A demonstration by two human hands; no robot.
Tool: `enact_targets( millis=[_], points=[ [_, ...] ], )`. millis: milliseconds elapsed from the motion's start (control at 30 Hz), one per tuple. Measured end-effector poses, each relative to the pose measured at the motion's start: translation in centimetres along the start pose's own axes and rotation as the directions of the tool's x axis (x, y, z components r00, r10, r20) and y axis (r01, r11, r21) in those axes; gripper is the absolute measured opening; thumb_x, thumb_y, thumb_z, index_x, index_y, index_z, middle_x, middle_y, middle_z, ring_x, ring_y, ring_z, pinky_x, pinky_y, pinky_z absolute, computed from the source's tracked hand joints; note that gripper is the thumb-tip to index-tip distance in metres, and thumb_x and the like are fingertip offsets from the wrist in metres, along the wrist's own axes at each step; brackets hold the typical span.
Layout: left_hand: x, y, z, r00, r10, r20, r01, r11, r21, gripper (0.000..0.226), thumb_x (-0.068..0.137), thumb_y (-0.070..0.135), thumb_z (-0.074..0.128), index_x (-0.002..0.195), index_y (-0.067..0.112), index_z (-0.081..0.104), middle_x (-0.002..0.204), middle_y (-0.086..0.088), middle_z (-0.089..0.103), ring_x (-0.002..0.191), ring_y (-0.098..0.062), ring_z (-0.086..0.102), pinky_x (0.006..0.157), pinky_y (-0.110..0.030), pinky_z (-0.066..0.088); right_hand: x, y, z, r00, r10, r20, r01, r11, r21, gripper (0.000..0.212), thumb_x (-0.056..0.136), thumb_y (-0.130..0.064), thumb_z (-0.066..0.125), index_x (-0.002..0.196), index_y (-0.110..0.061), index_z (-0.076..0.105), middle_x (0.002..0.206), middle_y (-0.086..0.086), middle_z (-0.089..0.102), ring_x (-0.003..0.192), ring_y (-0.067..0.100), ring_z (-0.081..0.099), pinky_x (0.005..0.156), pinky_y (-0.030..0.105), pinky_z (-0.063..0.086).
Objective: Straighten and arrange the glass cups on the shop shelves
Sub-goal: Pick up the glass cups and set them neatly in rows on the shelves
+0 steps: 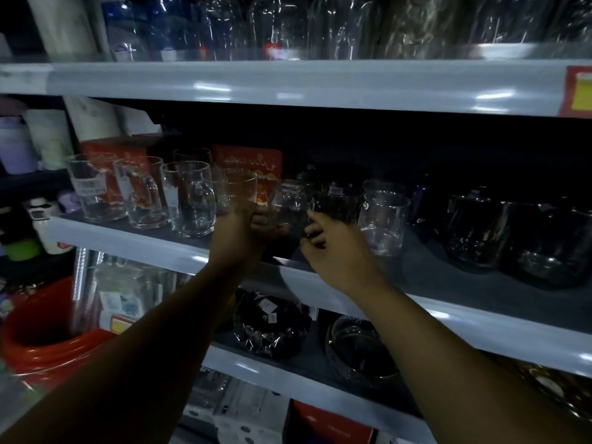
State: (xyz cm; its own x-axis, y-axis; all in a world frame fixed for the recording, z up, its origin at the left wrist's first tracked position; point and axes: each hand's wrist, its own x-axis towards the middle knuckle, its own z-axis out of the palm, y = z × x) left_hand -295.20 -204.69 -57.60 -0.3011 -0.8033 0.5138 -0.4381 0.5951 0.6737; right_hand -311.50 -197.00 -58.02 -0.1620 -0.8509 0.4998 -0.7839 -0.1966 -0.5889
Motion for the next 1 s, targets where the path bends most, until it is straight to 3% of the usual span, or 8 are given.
enact_targets(
  millis=[267,367,433,500,633,733,867,1000],
  points=[
    [0.0,-0.9,0.3,1.0,-0.025,0.014,0.027,0.991,-0.128,0.019,0.079,0.033,0.078,0.09,0.028,0.064,0.086,0.002,0.074,0.081,-0.014,0.073,0.075,-0.047,0.061,0.1,0.1,-0.1,0.999,0.029,-0.024,-0.028,0.999,0.032,0.042,0.097,-0.029,0.063,0.138,-0.018,0.058,0.092,-0.01,0.071,0.083,0.001,0.065,0.079,0.028,0.059],
    [0.0,-0.6,0.2,1.0,-0.004,0.027,0.005,0.999,-0.052,0.018,0.082,0.033,0.074,0.093,0.021,0.066,0.087,-0.001,0.073,0.081,-0.017,0.072,0.075,-0.044,0.061,0.1,-0.2,-0.3,0.997,0.037,-0.072,-0.032,0.997,0.068,0.028,0.098,-0.027,0.063,0.124,-0.017,0.064,0.085,-0.011,0.069,0.074,-0.001,0.063,0.072,0.026,0.058],
    [0.2,-0.2,0.0,0.997,0.007,0.072,-0.007,1.0,0.001,0.012,0.089,0.017,0.072,0.094,0.009,0.064,0.087,-0.009,0.07,0.077,-0.02,0.067,0.071,-0.028,0.059,0.1,-0.4,-0.7,0.993,-0.005,-0.119,0.017,0.995,0.099,0.019,0.096,-0.023,0.066,0.113,-0.015,0.066,0.084,-0.006,0.068,0.074,0.007,0.066,0.073,0.038,0.06],
    [0.0,0.3,-0.9,0.996,-0.001,0.084,0.002,1.0,-0.012,0.007,0.093,0.006,0.066,0.095,0.011,0.061,0.086,-0.005,0.065,0.075,-0.015,0.063,0.066,-0.014,0.054,0.3,-0.8,-1.6,0.98,-0.081,-0.18,0.083,0.997,0.003,0.017,0.093,-0.024,0.069,0.108,-0.016,0.065,0.091,-0.006,0.064,0.077,0.012,0.063,0.072,0.042,0.058],
    [-1.5,0.9,-2.4,0.999,0.019,0.051,-0.013,0.992,-0.123,0.018,0.09,-0.002,0.065,0.106,0.004,0.061,0.094,-0.012,0.067,0.086,-0.022,0.067,0.076,-0.028,0.06,1.8,-1.9,-4.5,0.982,-0.101,-0.16,0.037,0.932,-0.36,0.043,0.091,-0.033,0.07,0.128,-0.014,0.058,0.131,0.003,0.05,0.1,0.027,0.063,0.081,0.04,0.056],
    [-3.1,1.8,-2.5,0.997,0.061,0.049,-0.054,0.989,-0.14,0.019,0.088,0.0,0.07,0.104,0.007,0.063,0.09,-0.004,0.069,0.081,-0.012,0.068,0.068,-0.022,0.059,2.9,-2.7,-5.2,0.998,0.061,-0.027,-0.066,0.862,-0.503,0.04,0.093,-0.039,0.067,0.124,-0.014,0.061,0.125,0.009,0.059,0.107,0.034,0.063,0.083,0.04,0.054],
    [-5.0,3.4,-2.7,0.998,0.06,-0.005,-0.06,0.979,-0.194,0.018,0.09,-0.003,0.065,0.095,0.014,0.065,0.087,-0.002,0.07,0.08,-0.015,0.07,0.07,-0.028,0.06,3.4,-3.1,-5.3,0.986,0.163,-0.035,-0.163,0.902,-0.4,0.021,0.092,-0.035,0.071,0.095,-0.014,0.067,0.1,0.014,0.069,0.097,0.036,0.067,0.08,0.038,0.055],
    [-6.6,4.6,-3.1,0.998,-0.063,0.0,0.059,0.937,-0.346,0.014,0.089,0.004,0.065,0.091,0.018,0.066,0.084,-0.005,0.072,0.085,-0.028,0.072,0.083,-0.052,0.06,2.1,-3.8,-5.4,0.986,0.14,-0.089,-0.156,0.966,-0.208,0.019,0.092,-0.025,0.073,0.08,-0.012,0.065,0.081,0.01,0.07,0.08,0.028,0.068,0.075,0.034,0.056]
  ],
)
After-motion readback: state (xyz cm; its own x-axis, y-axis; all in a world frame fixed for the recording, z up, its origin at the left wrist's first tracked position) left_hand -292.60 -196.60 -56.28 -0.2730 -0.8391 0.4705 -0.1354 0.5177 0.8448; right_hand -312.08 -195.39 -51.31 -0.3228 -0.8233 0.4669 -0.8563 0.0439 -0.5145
